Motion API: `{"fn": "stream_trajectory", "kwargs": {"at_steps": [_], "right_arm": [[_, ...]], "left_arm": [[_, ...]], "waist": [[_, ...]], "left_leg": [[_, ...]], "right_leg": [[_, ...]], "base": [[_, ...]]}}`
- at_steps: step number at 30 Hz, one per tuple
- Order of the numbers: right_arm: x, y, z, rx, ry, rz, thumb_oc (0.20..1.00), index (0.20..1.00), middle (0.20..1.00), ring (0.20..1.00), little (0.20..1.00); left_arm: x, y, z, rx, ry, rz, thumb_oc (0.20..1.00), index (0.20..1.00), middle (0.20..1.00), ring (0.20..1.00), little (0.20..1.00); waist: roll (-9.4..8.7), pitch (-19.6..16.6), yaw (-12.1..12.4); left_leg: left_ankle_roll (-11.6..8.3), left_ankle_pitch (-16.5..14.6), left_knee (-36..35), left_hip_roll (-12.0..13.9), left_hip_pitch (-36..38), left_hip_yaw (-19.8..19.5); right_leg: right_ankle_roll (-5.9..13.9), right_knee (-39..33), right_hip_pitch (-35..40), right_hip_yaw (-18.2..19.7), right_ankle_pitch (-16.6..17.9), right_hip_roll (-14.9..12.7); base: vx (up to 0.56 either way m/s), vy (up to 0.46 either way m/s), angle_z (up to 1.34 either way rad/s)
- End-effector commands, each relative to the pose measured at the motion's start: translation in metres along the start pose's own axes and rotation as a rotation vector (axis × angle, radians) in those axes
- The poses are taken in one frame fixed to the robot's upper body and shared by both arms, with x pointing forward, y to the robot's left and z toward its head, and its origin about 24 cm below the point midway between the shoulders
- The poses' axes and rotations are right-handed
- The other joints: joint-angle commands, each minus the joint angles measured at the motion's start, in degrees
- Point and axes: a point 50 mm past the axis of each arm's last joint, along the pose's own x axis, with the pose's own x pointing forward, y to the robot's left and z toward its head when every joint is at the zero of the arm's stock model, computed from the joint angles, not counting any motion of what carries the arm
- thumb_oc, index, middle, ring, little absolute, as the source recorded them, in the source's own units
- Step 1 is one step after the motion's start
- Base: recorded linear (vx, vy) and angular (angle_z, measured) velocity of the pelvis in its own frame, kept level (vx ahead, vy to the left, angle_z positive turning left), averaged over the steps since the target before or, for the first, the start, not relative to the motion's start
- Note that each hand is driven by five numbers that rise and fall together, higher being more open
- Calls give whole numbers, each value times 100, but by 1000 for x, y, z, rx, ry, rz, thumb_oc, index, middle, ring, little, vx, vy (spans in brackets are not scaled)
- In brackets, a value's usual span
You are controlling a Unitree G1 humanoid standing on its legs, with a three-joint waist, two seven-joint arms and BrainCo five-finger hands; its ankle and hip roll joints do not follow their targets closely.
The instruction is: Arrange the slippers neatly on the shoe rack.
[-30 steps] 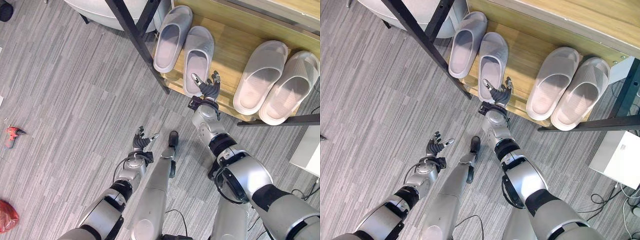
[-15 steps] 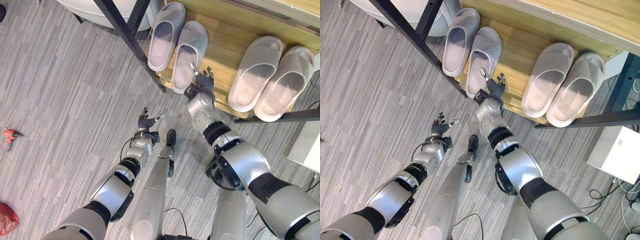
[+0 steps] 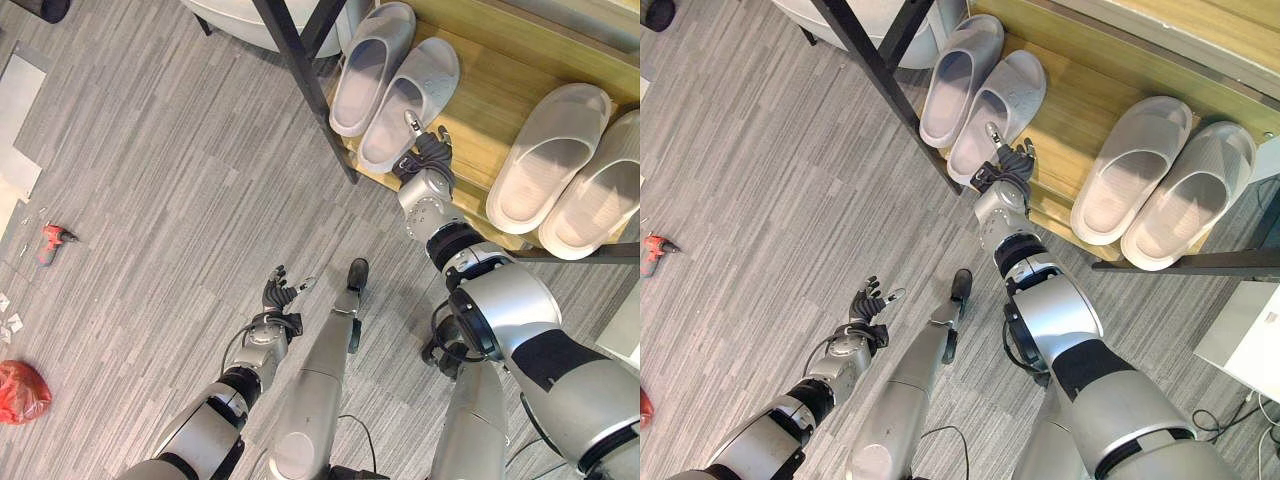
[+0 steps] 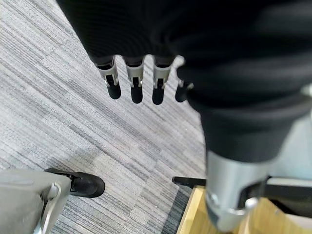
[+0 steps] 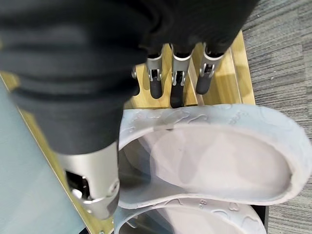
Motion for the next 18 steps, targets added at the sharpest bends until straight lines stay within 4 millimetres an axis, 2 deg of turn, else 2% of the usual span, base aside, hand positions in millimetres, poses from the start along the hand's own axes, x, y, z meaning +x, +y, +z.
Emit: {"fn": "stream_trajectory", "kwargs": {"at_steps": [1, 2, 4, 6, 10, 14, 18], "right_arm": [[5, 24, 77, 9, -224, 99, 1000, 1000, 1000, 1000, 1000], [7, 17, 86, -36, -268, 86, 1000, 1000, 1000, 1000, 1000], [9, 13, 89, -44, -286, 79, 1000, 1000, 1000, 1000, 1000], [11, 1, 99, -123, -360, 87, 1000, 1000, 1000, 1000, 1000], [12, -2, 107, -154, -397, 90, 1000, 1000, 1000, 1000, 1000], [12, 0, 125, -207, -444, 104, 1000, 1000, 1000, 1000, 1000], [13, -3, 129, -252, -446, 103, 1000, 1000, 1000, 1000, 1000]], "left_arm": [[3, 1, 12, 52, -73, -27, 1000, 1000, 1000, 1000, 1000], [0, 6, 5, 70, -60, -28, 1000, 1000, 1000, 1000, 1000], [-1, 9, 1, 76, -52, -26, 1000, 1000, 1000, 1000, 1000], [-6, 15, -8, 93, -38, -35, 1000, 1000, 1000, 1000, 1000], [-7, 17, -10, 90, -35, -41, 1000, 1000, 1000, 1000, 1000], [-10, 24, -17, 93, -14, -46, 1000, 1000, 1000, 1000, 1000], [-15, 30, -26, 95, 13, -48, 1000, 1000, 1000, 1000, 1000]], "waist": [[197, 98, 165], [213, 90, 174], [222, 81, 180], [224, 42, 178], [233, 18, 181], [265, -25, 212], [295, -46, 203]], "left_leg": [[91, -1219, 793, -224, 209, 169], [93, -1213, 768, -222, 256, 171], [93, -1211, 746, -226, 291, 176], [90, -1181, 635, -216, 437, 193], [83, -1144, 569, -197, 502, 196], [78, -1085, 489, -213, 537, 154], [71, -1092, 493, -217, 572, 146]], "right_leg": [[406, -705, 729, 370, 22, 110], [407, -721, 772, 373, 14, 97], [412, -729, 799, 378, 13, 96], [426, -847, 946, 378, 43, 107], [438, -913, 1022, 385, 67, 120], [437, -941, 1059, 374, 80, 120], [436, -893, 1060, 376, 73, 100]], "base": [[0, 0, 0], [0, 0, 0], [0, 0, 0], [0, 0, 0], [-6, 1, 4], [0, 0, 0], [0, 0, 0]]}}
